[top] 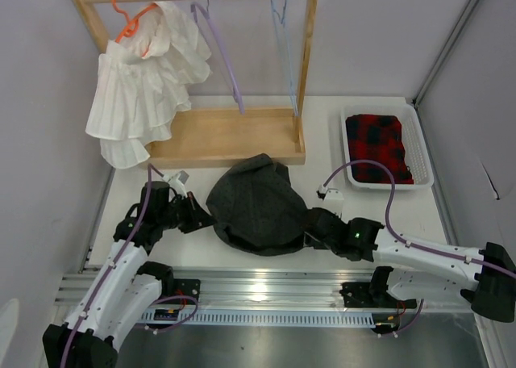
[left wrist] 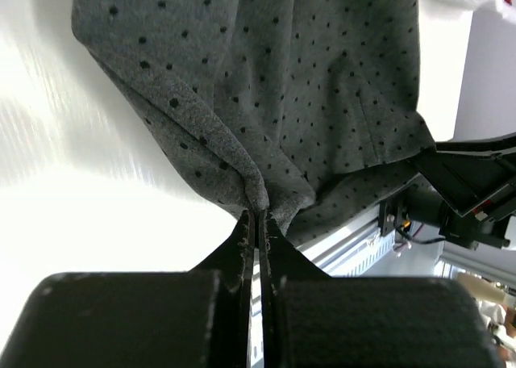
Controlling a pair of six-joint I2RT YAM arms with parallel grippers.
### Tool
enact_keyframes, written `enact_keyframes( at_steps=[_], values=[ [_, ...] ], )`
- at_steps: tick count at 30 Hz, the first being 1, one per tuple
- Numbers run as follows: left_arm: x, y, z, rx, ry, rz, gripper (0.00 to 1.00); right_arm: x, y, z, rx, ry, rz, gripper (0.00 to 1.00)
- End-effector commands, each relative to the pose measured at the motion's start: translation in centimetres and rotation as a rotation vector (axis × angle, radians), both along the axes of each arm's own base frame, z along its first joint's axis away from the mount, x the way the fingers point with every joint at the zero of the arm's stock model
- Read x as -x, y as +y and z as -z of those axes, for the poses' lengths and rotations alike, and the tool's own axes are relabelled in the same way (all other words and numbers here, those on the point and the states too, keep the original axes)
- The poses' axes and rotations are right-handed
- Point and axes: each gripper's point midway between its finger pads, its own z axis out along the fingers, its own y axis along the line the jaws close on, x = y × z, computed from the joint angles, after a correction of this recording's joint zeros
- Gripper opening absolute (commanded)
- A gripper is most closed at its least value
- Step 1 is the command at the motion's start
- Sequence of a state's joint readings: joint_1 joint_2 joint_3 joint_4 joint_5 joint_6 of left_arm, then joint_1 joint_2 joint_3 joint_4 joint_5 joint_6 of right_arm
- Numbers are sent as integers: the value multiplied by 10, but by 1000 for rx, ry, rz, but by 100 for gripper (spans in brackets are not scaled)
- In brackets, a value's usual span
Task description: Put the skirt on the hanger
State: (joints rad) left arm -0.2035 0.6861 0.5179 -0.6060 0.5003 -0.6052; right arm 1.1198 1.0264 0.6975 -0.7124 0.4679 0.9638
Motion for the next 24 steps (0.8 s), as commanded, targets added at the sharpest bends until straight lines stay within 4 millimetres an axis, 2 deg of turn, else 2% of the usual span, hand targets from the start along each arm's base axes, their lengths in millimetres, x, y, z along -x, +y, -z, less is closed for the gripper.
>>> enact_keyframes(
  at_steps=[1,3,5,10,15,18,21,24],
  values=[
    [-1,-8,-14,41,-37,22,0,-7,22,-23,-124,-30,39,59],
    [0,-10,-12,32,-29,33,0,-9,17,-31,-109,-54,37,68],
    [2,-12,-12,31,-24,42,0,-13,18,-43,-118,-73,37,72],
    [3,-14,-12,33,-25,44,0,-21,19,-46,-131,-72,33,73],
    [3,-15,-10,32,-23,52,0,-30,31,-65,-183,-89,12,73],
    [2,-16,-10,36,-24,55,0,-29,34,-51,-141,-38,-1,71],
    [1,-17,-11,37,-29,55,0,-25,36,-33,-110,8,-16,62],
    [1,-17,-11,37,-30,61,0,-20,31,-24,-92,33,-11,59]
  ],
)
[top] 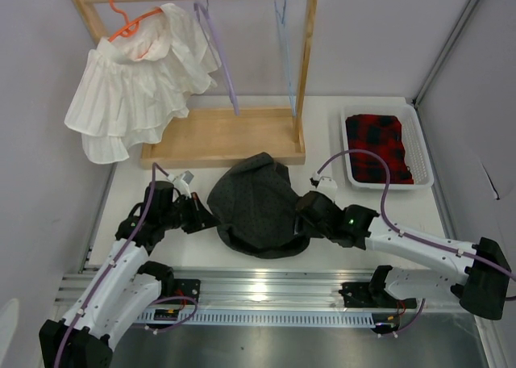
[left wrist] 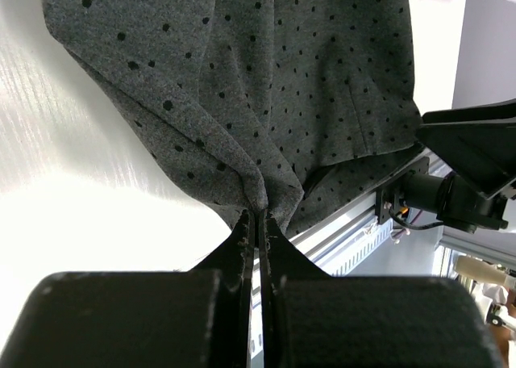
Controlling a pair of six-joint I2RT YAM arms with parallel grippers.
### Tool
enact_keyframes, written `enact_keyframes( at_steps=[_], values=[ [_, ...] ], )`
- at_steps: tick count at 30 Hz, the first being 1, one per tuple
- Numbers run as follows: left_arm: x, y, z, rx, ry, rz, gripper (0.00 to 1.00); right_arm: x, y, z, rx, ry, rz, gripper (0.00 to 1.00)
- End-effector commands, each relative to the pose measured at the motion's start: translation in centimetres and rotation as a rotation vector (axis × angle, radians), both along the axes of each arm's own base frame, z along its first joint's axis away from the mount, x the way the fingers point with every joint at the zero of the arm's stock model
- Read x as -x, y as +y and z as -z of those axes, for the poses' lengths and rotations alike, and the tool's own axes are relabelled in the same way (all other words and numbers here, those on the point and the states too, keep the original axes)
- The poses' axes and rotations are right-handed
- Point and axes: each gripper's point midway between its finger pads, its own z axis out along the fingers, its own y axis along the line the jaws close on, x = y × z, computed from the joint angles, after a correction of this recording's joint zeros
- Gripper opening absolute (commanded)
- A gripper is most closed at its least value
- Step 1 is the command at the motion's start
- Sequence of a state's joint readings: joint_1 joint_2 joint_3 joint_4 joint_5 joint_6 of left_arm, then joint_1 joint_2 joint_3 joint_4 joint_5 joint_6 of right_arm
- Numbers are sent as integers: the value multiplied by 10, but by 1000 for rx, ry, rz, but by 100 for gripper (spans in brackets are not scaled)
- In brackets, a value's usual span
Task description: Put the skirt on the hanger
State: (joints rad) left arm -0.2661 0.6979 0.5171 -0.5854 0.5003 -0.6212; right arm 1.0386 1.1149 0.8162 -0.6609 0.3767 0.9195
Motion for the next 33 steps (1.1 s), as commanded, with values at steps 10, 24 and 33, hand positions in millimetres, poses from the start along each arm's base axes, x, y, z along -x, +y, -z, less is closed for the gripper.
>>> enact_keyframes(
  at_steps=[10,24,33],
  values=[
    [-3,-5,-12,25,-34,15,0,20,-21,13,38,69,-10,41],
    [-1,-6,-13,32,-40,24,0,24,-11,25,-3,97,-45,37],
    [-6,-8,-41,32,-107,52,0,-5,-7,-20,-147,34,-21,0]
  ],
)
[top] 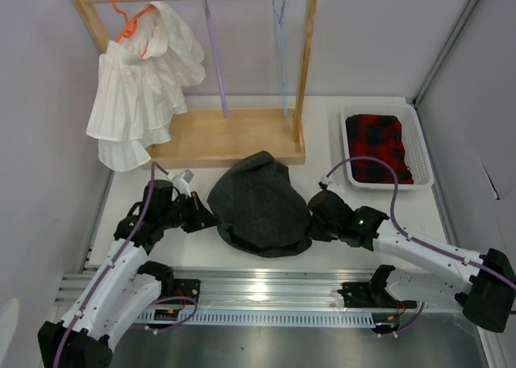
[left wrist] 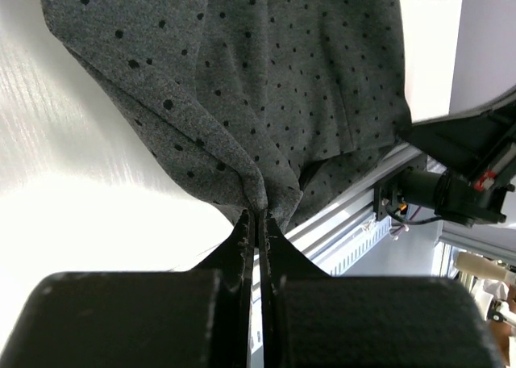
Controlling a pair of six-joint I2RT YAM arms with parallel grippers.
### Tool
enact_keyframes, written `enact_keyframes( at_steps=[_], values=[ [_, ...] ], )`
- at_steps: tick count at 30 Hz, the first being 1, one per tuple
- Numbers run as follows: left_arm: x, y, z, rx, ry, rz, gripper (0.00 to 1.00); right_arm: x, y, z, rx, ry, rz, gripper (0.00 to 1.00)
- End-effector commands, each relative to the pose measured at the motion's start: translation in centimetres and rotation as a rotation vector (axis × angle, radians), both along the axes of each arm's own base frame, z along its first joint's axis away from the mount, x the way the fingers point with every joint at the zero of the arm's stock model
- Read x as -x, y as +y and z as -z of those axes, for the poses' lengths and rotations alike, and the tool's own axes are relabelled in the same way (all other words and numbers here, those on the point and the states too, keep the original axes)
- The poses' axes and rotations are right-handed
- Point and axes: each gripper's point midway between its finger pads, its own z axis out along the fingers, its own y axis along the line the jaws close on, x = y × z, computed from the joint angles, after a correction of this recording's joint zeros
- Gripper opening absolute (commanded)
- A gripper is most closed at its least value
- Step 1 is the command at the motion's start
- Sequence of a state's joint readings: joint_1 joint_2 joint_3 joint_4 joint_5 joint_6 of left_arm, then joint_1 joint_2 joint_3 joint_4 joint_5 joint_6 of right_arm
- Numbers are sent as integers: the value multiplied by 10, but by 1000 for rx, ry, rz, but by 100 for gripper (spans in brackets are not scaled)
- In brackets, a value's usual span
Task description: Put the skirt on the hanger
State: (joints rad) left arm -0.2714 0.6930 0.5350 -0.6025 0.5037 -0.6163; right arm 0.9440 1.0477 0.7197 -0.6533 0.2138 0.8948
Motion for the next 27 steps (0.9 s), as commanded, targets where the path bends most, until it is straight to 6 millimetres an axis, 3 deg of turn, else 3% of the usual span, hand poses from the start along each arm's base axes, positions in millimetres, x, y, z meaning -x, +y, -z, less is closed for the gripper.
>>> enact_keyframes(
  at_steps=[1,3,4,5,7,8,9,11,12,13,14,15,16,17,18,20,21,23,27],
  values=[
    [-10,-7,-45,33,-120,42,0,-25,6,-57,-125,-122,7,0],
    [-15,-8,-60,29,-146,46,0,-46,-1,-100,-179,-203,57,0],
    [-20,-8,-75,34,-180,44,0,-53,-4,-118,-202,-238,69,0],
    [-25,-10,-95,45,-224,45,0,-65,-9,-150,-233,-304,92,0],
    [-31,-10,-110,44,-245,40,0,-77,-15,-182,-256,-378,121,0],
    [-37,-11,-144,61,-324,34,0,-83,-17,-200,-263,-424,126,0],
    [-40,-10,-155,66,-347,27,0,-88,-20,-231,-298,-488,146,0],
    [-48,-9,-200,84,-443,9,0,-99,-26,-264,-306,-576,173,0],
    [-51,-6,-211,84,-465,-6,0,-102,-31,-295,-337,-638,192,0],
    [-54,-3,-238,94,-522,-25,0,-104,-35,-310,-340,-673,208,0],
    [-58,-2,-247,96,-541,-40,0,-110,-38,-322,-336,-708,230,0],
    [-56,3,-284,113,-622,-65,0,-113,-42,-335,-329,-743,236,0],
    [-59,8,-294,108,-649,-93,0,-111,-47,-360,-356,-794,249,0],
    [-63,10,-302,105,-661,-109,0,-112,-49,-371,-360,-818,256,0],
    [-57,14,-331,121,-729,-129,0,-114,-50,-378,-350,-836,260,0],
    [-60,19,-345,119,-761,-163,0,-112,-56,-403,-365,-886,267,0],
    [-52,22,-366,128,-811,-174,0,-114,-55,-407,-358,-893,268,0],
    [-50,27,-378,113,-841,-196,0,-110,-60,-423,-357,-926,260,0],
    [-40,33,-386,101,-864,-213,0,-101,-67,-429,-362,-940,255,0]
  ],
)
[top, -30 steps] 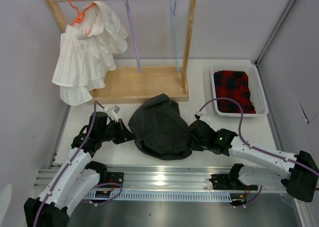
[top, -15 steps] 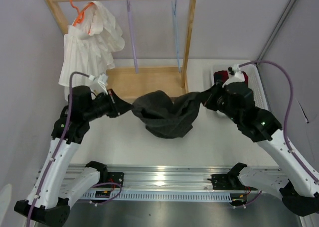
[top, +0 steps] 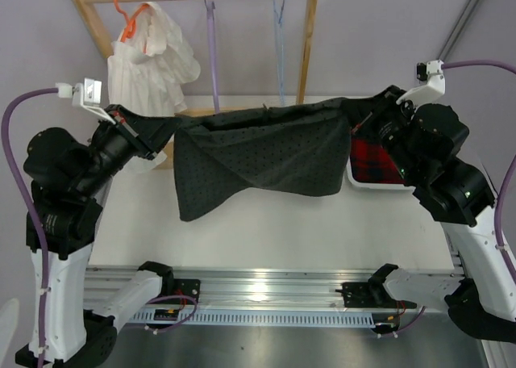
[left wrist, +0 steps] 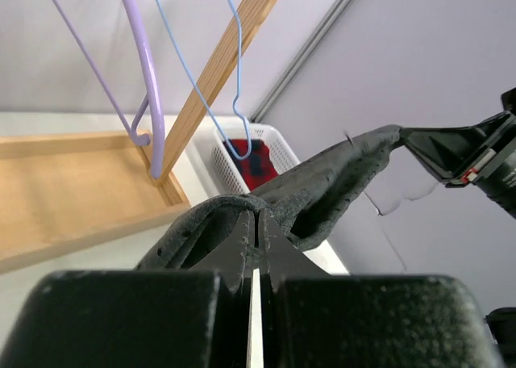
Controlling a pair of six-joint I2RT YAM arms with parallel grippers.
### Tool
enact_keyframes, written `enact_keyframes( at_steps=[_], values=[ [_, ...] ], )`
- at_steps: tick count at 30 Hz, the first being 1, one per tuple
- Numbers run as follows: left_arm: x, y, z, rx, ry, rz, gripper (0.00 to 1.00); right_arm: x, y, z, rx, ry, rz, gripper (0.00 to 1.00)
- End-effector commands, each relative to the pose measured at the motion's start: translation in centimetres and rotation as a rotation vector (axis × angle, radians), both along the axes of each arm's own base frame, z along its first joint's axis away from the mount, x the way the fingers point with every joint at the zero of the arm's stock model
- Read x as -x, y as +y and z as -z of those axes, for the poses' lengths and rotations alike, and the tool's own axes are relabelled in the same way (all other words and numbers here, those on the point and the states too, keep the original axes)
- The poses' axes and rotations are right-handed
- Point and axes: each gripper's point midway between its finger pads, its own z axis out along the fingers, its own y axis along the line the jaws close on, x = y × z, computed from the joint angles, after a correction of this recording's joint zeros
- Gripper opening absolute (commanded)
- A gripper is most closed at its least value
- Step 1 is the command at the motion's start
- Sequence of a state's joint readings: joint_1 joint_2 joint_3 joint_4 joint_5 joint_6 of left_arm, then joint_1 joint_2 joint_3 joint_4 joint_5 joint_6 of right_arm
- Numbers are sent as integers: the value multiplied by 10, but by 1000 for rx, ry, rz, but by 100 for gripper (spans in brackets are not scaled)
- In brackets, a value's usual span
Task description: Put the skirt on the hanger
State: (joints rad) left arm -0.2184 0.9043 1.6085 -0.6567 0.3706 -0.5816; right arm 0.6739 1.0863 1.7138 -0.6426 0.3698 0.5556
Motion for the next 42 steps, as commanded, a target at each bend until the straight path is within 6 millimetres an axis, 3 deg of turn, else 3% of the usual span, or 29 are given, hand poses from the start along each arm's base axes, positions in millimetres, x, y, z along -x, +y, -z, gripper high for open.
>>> enact_keyframes(
  at_steps=[1,3,4,9,12,15,16,18,19,21,23,24,25,26,27,29,30,34,35,36,38,42],
  values=[
    [5,11,-8,-8,-33,-58,0,11,-18,-22,-10,-68,32,0],
    [14,15,-6,-3,-44,-65,0,15,-16,-12,-13,-48,14,0],
    [13,14,6,-5,-17,-62,0,23,-17,-11,-34,-49,-9,0],
    [38,10,32,-2,25,-24,0,41,-11,28,-27,40,-80,0],
    [50,8,37,14,41,-2,0,54,-10,37,-43,73,-113,0],
    [66,12,30,30,47,-2,0,65,-11,28,-66,77,-137,0],
    [63,14,35,22,81,-19,0,66,-10,25,-66,79,-141,0],
    [64,16,27,26,79,-30,0,59,-3,29,-43,114,-140,0],
    [58,17,33,22,101,-49,0,56,-2,25,-39,113,-133,0],
    [34,13,65,-23,207,-71,0,37,10,43,21,168,-115,0],
    [14,7,83,-38,257,-78,0,21,21,65,63,214,-114,0],
    [8,4,87,-34,260,-77,0,10,35,78,76,243,-145,0],
    [-4,0,113,-49,317,-77,0,-3,33,90,84,270,-132,0],
    [-14,-3,112,-41,298,-80,0,-14,36,114,103,320,-136,0],
    [-29,-7,134,-65,349,-86,0,-25,49,128,94,347,-184,0],
    [-46,-13,170,-94,424,-73,0,-47,44,166,95,421,-173,0],
    [-64,-18,178,-106,422,-71,0,-58,54,184,89,454,-211,0],
    [-106,-19,234,-125,509,-74,0,-94,45,228,80,516,-193,0],
    [-120,-17,242,-125,519,-84,0,-104,46,239,75,527,-192,0],
    [-121,-19,239,-119,503,-73,0,-108,42,237,64,517,-190,0],
    [-136,-16,250,-122,531,-79,0,-123,39,253,48,550,-198,0],
    [-147,-10,264,-124,564,-78,0,-130,43,268,15,592,-247,0]
  ],
)
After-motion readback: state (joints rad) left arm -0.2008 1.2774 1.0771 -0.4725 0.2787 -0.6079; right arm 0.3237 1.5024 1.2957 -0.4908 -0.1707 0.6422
